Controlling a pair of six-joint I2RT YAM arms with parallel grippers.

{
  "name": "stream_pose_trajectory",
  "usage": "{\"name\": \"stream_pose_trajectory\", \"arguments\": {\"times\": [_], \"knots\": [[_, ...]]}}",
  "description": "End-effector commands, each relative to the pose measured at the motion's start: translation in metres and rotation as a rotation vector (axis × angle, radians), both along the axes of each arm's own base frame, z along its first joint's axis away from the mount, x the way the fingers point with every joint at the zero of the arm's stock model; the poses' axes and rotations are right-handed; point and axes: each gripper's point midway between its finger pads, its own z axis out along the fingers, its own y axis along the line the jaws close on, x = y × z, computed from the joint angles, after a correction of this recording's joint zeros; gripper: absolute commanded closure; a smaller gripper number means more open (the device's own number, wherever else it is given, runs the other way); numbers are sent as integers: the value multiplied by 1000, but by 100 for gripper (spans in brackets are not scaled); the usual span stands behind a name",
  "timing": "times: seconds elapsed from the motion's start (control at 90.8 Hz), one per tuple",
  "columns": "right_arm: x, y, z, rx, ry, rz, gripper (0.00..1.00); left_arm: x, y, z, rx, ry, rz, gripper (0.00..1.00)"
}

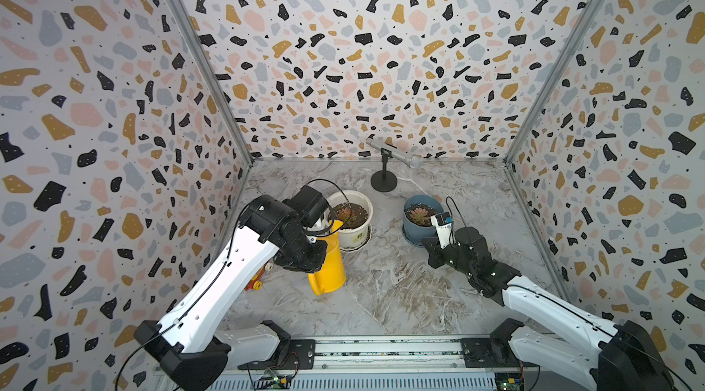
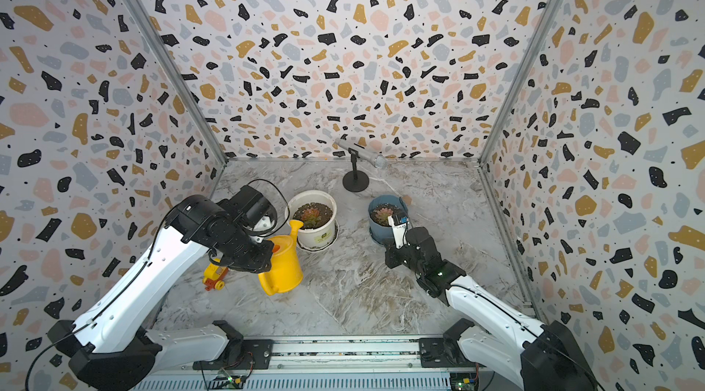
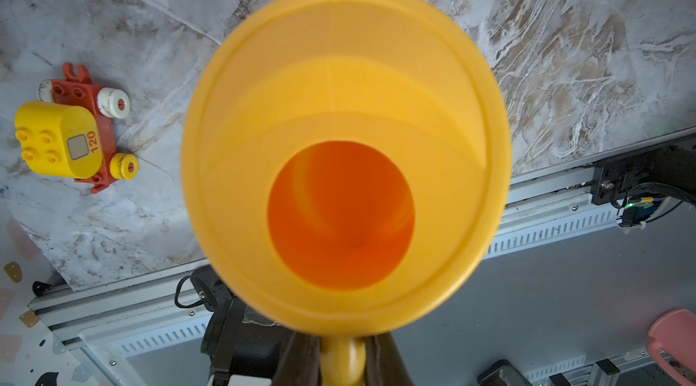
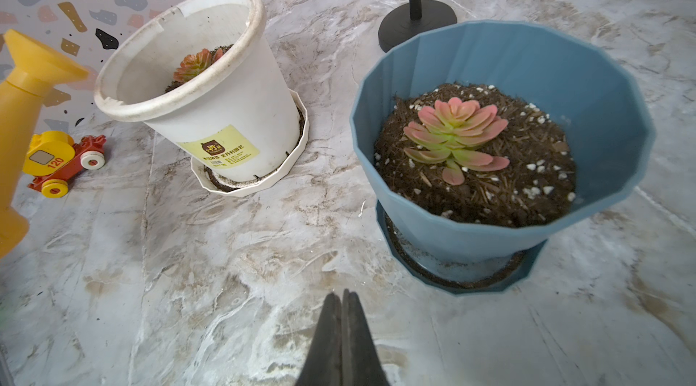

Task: Water the succulent around the soil edge
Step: Water the soil of the potted plant with water.

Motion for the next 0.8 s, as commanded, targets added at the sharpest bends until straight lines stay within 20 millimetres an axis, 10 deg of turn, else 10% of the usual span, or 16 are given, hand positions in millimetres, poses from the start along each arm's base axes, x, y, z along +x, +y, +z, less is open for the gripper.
{"name": "stream_pose_trajectory", "arguments": {"times": [0.0,0.793], "knots": [[3,2,14,8,-32,0,100,0,2,16,-39,-82,0,100],[4,1,14,3,-38,-6,100,70,44,89,51,-528,301,100]]}}
